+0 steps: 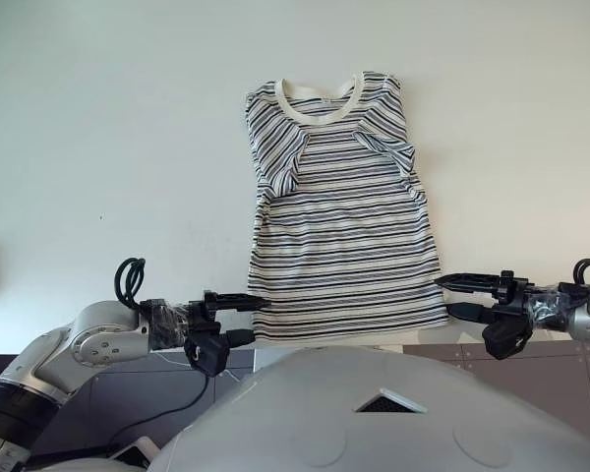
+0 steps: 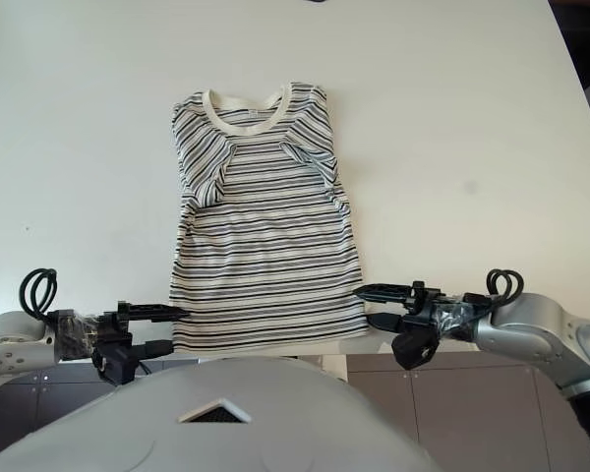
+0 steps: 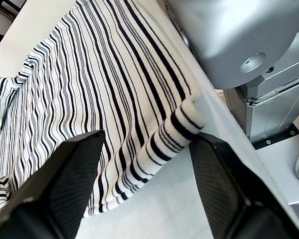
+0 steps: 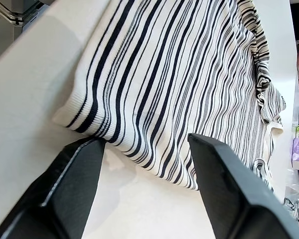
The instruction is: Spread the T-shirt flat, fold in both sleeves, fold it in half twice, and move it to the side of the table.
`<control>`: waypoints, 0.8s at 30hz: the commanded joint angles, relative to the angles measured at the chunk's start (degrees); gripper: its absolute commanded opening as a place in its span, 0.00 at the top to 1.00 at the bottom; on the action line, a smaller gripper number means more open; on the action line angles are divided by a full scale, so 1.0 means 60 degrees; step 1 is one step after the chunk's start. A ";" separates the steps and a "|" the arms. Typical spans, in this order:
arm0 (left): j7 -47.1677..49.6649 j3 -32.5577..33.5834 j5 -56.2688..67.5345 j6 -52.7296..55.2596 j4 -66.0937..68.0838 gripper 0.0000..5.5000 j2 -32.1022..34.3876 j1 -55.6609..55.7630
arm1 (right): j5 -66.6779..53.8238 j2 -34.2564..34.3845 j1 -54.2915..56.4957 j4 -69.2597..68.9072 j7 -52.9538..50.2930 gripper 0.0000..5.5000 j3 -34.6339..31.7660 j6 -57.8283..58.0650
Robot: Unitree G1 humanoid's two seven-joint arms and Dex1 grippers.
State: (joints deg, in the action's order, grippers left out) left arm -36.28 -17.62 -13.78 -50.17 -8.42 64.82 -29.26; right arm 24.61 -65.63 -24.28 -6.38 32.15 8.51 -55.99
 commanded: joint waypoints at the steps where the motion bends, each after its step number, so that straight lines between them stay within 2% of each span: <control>1: -0.0560 -0.0286 -0.1011 0.0491 0.0207 0.48 0.0183 -0.0354 | 0.0223 -0.0082 0.0022 0.0082 0.0302 0.48 0.0336 -0.0115; 6: -0.0544 -0.0303 -0.1166 0.0320 0.0346 0.67 0.0214 -0.0201 | 0.0350 0.0047 0.0025 0.0172 0.0127 0.69 0.0435 -0.0435; 15: -0.0538 -0.0447 -0.0826 0.0282 0.0495 0.92 0.0118 -0.0249 | -0.0034 0.0460 -0.0246 -0.0234 0.0171 0.98 0.0435 0.0537; 17: -0.0567 -0.0527 -0.0541 0.0353 0.0569 0.97 0.0020 -0.0213 | -0.0599 0.0397 -0.0399 -0.0457 0.0361 0.98 0.0473 0.1015; 20: -0.0847 -0.0609 0.0548 0.0924 0.0193 0.98 0.0108 -0.0298 | -0.1864 0.0215 -0.0656 -0.0982 0.0850 0.98 0.0531 0.1901; 24: -0.1674 -0.0510 0.1963 0.1757 -0.0611 0.98 0.0788 -0.0672 | -0.3975 -0.0795 -0.1828 -0.2255 0.2036 0.98 0.0517 0.3116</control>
State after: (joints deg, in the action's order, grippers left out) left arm -43.01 -20.91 -4.63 -42.79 -10.26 65.86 -31.56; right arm 6.41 -65.65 -31.53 -15.90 40.33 11.97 -40.63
